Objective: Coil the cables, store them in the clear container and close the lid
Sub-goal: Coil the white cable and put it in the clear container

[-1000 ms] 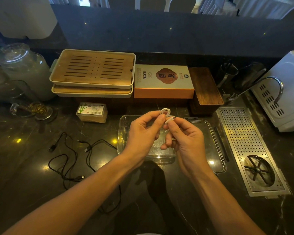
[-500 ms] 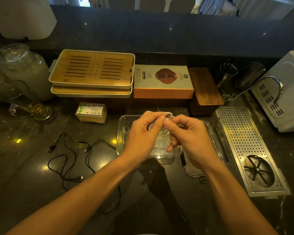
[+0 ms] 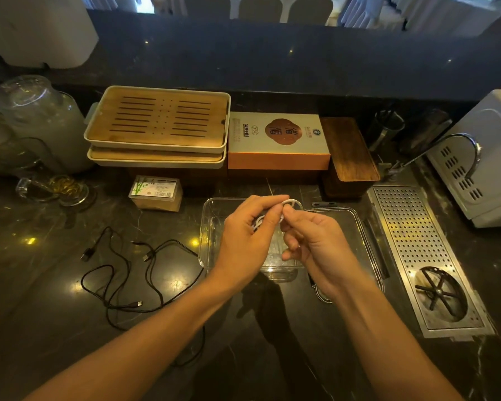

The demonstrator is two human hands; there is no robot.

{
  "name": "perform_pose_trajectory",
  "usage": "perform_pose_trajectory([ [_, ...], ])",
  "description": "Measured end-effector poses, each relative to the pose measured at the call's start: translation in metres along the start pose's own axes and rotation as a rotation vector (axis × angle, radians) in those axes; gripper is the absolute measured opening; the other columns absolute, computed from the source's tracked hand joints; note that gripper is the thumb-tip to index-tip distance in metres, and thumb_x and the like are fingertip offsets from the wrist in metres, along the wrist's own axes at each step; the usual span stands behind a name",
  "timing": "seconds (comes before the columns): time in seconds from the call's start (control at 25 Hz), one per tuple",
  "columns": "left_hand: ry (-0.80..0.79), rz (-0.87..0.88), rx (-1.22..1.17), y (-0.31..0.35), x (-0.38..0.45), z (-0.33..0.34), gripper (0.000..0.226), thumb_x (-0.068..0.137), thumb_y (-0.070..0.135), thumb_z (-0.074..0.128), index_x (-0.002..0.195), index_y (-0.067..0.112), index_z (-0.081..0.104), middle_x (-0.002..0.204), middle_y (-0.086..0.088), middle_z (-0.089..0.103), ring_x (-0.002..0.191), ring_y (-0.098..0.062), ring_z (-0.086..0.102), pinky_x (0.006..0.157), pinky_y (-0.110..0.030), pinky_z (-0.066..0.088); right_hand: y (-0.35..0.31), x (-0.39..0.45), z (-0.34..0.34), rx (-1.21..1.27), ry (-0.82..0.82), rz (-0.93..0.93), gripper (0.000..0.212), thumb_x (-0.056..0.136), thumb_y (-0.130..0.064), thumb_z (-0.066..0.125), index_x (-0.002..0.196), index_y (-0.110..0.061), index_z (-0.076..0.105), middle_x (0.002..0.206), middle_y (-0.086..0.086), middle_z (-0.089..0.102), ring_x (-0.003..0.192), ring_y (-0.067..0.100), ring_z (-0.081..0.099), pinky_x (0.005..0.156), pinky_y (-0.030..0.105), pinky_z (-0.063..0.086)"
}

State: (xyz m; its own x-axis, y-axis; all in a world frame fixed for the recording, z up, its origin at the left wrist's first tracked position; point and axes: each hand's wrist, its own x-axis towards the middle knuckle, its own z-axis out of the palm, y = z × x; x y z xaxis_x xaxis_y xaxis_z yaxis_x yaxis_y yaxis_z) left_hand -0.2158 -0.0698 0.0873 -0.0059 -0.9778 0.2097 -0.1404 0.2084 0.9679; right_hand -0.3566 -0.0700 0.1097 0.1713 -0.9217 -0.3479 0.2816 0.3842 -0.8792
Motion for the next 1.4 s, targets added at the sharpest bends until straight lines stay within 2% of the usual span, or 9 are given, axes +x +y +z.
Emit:
perform_pose_trajectory([
  [0.16,-0.015,-0.083,-0.076,-0.002,-0.003,-0.003,0.017,0.102,0.015,0.057,0.116,0.015,0.066,0.105,0.006,0.071,0.102,-0.014,0.069,0.085,-0.032,0.059,0.016,0.001,0.012,-0.252,0.142,-0.200,0.023,0.102,-0.023,0.060,0.105,-0.002,0.067,0.072,0.004,0.064,0.058,0.014,0.062,0.055,0.033,0.061],
  [0.32,-0.110,-0.155,-0.224,0.001,-0.006,-0.005,0.014,0.103,0.012,0.053,0.116,0.010,0.059,0.092,-0.006,0.068,0.067,-0.021,0.064,0.058,-0.030,0.055,0.024,0.009,0.016,-0.325,0.188,-0.282,0.016,0.106,-0.024,0.053,0.112,-0.011,0.060,0.088,0.012,0.068,0.062,0.019,0.066,0.053,0.034,0.058],
  [0.52,-0.050,-0.239,-0.192,-0.008,-0.002,-0.004,0.009,0.099,0.012,0.060,0.108,0.009,0.062,0.096,0.000,0.069,0.078,-0.006,0.065,0.064,-0.023,0.053,0.023,0.013,0.011,-0.101,0.132,-0.167,0.025,0.106,-0.019,0.053,0.112,0.002,0.065,0.067,0.005,0.056,0.050,0.011,0.049,0.044,0.027,0.049],
  [0.6,-0.031,-0.292,-0.202,-0.013,0.000,-0.005,0.008,0.099,0.012,0.061,0.106,0.008,0.063,0.095,-0.002,0.068,0.069,-0.006,0.061,0.060,-0.021,0.050,0.019,0.014,0.007,-0.022,0.088,-0.096,0.027,0.105,-0.022,0.055,0.110,0.002,0.066,0.070,0.007,0.053,0.051,0.010,0.045,0.043,0.025,0.047],
  [0.76,-0.075,-0.381,-0.274,-0.021,-0.003,-0.002,0.008,0.101,0.015,0.059,0.106,0.010,0.062,0.081,0.000,0.063,0.058,-0.011,0.052,0.052,-0.022,0.044,0.016,0.019,0.000,0.027,0.072,-0.056,0.009,0.102,-0.013,0.058,0.097,-0.008,0.064,0.072,0.004,0.060,0.055,0.010,0.054,0.048,0.025,0.054],
  [0.96,-0.134,-0.550,-0.350,-0.030,-0.008,-0.006,0.026,0.107,0.021,0.044,0.116,0.015,0.067,0.080,0.000,0.065,0.065,-0.008,0.056,0.059,-0.022,0.045,0.017,0.032,-0.003,0.082,0.118,-0.014,0.009,0.101,-0.011,0.059,0.092,-0.009,0.060,0.075,0.007,0.062,0.056,0.011,0.055,0.047,0.023,0.053],
  [1.08,-0.162,-0.622,-0.417,-0.035,-0.007,-0.010,0.028,0.104,0.017,0.049,0.121,0.011,0.070,0.092,-0.004,0.072,0.073,-0.010,0.060,0.067,-0.025,0.048,0.017,0.047,-0.005,0.034,0.147,-0.004,0.008,0.101,-0.012,0.060,0.096,-0.006,0.062,0.075,0.007,0.063,0.055,0.011,0.056,0.047,0.022,0.054],
  [1.28,0.040,-0.651,-0.407,-0.048,0.004,-0.012,0.026,0.100,0.014,0.058,0.124,0.011,0.069,0.104,-0.014,0.074,0.083,-0.017,0.067,0.074,-0.025,0.056,0.027,0.065,-0.004,-0.142,0.108,0.055,0.030,0.102,-0.027,0.061,0.114,0.000,0.068,0.090,0.010,0.068,0.060,0.012,0.062,0.051,0.025,0.056],
  [1.4,0.127,-0.684,-0.356,-0.062,0.014,-0.010,0.023,0.099,0.015,0.061,0.120,0.014,0.070,0.103,-0.007,0.077,0.093,-0.022,0.074,0.082,-0.030,0.060,0.043,0.077,-0.002,-0.336,0.053,0.118,0.022,0.100,-0.025,0.065,0.108,-0.005,0.073,0.086,0.009,0.070,0.060,0.013,0.062,0.051,0.027,0.057],
])
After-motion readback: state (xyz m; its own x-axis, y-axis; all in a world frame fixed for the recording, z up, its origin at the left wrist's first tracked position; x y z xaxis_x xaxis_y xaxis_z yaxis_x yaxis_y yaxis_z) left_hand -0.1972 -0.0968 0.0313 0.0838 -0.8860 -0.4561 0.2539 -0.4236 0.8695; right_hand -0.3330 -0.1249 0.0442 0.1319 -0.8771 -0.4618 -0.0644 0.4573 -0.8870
